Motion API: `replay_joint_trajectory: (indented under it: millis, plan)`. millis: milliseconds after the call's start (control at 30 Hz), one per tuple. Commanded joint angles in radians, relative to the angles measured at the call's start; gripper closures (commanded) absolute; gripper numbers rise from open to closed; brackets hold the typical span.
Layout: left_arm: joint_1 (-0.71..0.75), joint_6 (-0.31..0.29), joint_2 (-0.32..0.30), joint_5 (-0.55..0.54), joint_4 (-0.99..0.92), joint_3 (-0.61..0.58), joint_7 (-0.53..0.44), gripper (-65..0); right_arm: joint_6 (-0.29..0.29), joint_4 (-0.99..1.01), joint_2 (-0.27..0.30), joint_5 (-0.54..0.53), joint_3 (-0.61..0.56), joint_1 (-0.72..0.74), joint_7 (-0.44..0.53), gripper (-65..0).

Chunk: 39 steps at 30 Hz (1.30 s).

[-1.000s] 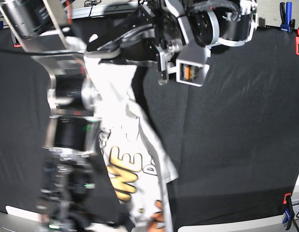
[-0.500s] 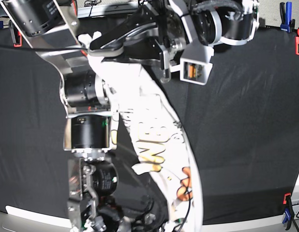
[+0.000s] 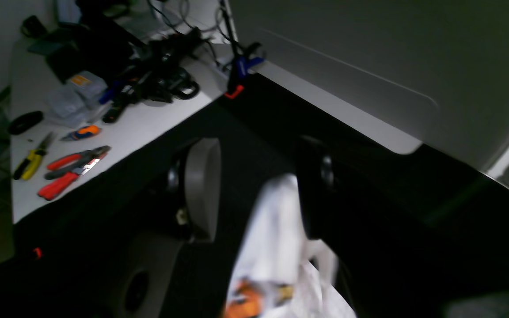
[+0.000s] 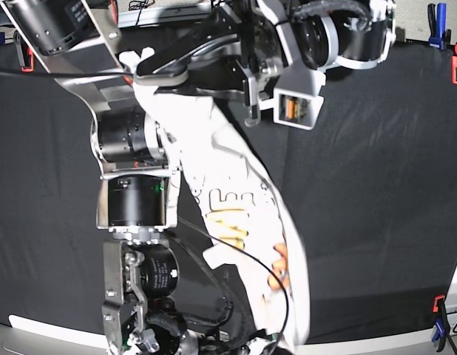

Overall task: Layout the t-shirt on the table in an organized manner, then fold the t-shirt properly
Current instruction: 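Lower the hanging shirt onto the table, laying it flat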

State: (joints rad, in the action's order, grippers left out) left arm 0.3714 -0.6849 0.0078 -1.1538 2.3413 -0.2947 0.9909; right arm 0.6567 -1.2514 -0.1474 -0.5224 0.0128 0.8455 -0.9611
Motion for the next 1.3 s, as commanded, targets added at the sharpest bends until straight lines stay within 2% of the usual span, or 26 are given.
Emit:
replay_joint_trajectory:
  millis: [0,100,533,567,633,700,767,900,1000,1167,1267]
  plan:
    - [-0.003,-0.008,0.011,-0.017,0.015,-0.01,0.011,0.0,0.003,-0.015,-0.01,-0.031,0.0,0.043,0.04,-27.6]
    - [-0.003,-0.008,0.011,-0.017,0.015,-0.01,0.059,0.0,0.002,-0.015,-0.01,-0.035,0.0,0.043,0.039,-27.6]
    - [-0.003,-0.009,0.011,-0.016,0.015,-0.01,0.055,0.0,0.003,-0.015,-0.01,-0.027,0.0,0.043,-0.029,-27.6]
    - [-0.003,-0.009,0.011,-0.016,0.015,-0.01,0.055,-2.4,0.003,-0.015,-0.01,-0.025,0.0,0.043,-0.035,-27.6]
    - [-0.003,-0.012,0.011,-0.013,0.015,-0.01,0.044,-18.0,0.003,-0.015,-0.01,0.0,0.0,0.043,-0.042,-27.6]
    - [-0.003,-0.011,0.011,0.011,0.015,-0.01,0.032,-31.0,0.003,-0.015,-0.01,0.038,0.001,0.043,-0.042,-27.6]
    - [-0.003,0.011,0.011,0.033,0.015,-0.01,0.032,-38.6,0.002,-0.015,-0.01,0.066,0.001,0.043,-0.042,-27.6]
    - [-0.003,0.03,0.005,0.037,0.015,-0.01,0.032,-40.4,0.002,-0.015,-0.003,0.078,0.001,0.04,-0.042,-27.6]
    - [-0.003,0.03,0.005,0.037,0.015,-0.01,0.039,-40.4,0.002,-0.015,0.04,0.078,0.001,0.032,-0.042,-27.6]
    - [-0.014,0.029,0.005,0.084,0.015,-0.01,0.161,-39.5,0.002,-0.015,0.121,0.105,0.016,0.002,-0.04,-27.6]
    - [-0.014,0.026,0.006,0.088,0.015,-0.01,0.157,-39.6,0.002,-0.015,0.157,0.103,0.057,-0.029,-0.042,-27.6]
